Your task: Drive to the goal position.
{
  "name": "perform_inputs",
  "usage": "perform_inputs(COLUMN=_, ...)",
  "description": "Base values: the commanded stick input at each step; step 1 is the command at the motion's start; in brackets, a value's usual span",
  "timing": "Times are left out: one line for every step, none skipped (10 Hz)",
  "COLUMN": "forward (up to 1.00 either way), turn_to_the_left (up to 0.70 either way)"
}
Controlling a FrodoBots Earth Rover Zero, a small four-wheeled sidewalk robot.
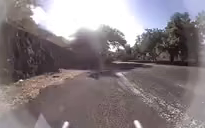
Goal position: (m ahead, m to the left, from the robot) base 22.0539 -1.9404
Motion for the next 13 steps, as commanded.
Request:
perform_inputs(forward=0.7, turn_to_the_left=-0.24)
perform_inputs(forward=0.7, turn_to_the_left=-0.28)
perform_inputs(forward=0.7, turn_to_the_left=-0.31)
perform_inputs(forward=0.7, turn_to_the_left=-0.33)
perform_inputs(forward=0.7, turn_to_the_left=-0.34)
perform_inputs(forward=0.7, turn_to_the_left=-0.33)
perform_inputs(forward=0.7, turn_to_the_left=-0.34)
perform_inputs(forward=0.7, turn_to_the_left=-0.35)
perform_inputs(forward=0.7, turn_to_the_left=-0.31)
perform_inputs(forward=0.7, turn_to_the_left=-0.24)
perform_inputs(forward=0.7, turn_to_the_left=-0.17)
perform_inputs(forward=0.7, turn_to_the_left=-0.1)
perform_inputs(forward=0.7, turn_to_the_left=-0.03)
